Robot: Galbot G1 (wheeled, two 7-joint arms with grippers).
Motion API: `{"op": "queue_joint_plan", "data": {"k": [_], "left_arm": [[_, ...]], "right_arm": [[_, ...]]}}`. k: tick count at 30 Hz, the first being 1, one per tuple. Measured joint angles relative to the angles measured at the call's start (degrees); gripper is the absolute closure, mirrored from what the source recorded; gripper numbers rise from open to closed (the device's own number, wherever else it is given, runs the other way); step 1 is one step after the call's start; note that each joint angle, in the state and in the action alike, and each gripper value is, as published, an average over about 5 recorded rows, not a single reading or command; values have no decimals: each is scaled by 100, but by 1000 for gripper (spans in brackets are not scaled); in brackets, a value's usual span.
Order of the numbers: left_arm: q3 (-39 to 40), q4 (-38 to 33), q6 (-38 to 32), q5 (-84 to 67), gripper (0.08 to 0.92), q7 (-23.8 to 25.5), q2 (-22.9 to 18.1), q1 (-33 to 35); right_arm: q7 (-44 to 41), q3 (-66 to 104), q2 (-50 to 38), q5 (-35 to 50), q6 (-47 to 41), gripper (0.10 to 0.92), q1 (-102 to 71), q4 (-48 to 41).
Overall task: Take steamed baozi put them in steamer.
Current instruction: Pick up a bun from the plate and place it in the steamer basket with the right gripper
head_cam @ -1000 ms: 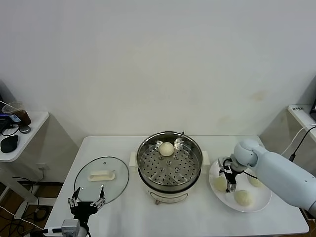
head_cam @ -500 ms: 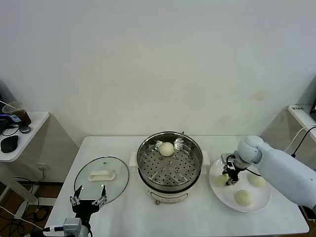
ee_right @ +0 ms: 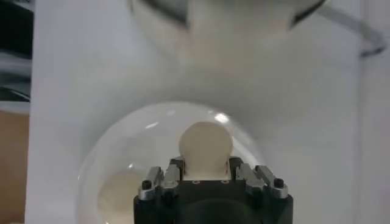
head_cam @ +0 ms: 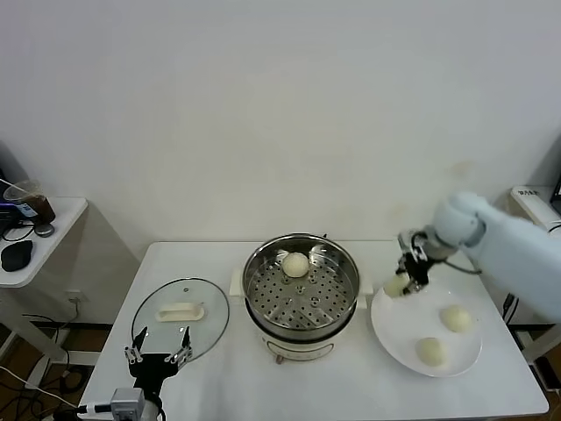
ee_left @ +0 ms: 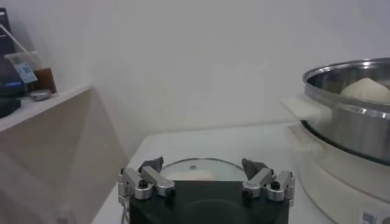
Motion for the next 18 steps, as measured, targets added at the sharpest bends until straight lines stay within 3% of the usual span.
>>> {"op": "queue_joint_plan", "data": {"k": [8, 18], "left_arm": [[8, -86, -23, -53, 177, -57, 37, 45], [13, -208, -24, -149, 177, -88, 38, 73]], "right_arm": [[-14, -896, 672, 1006, -448, 567, 1362, 105], [227, -1447, 1933, 1873, -1141, 567, 1819, -148]]}}
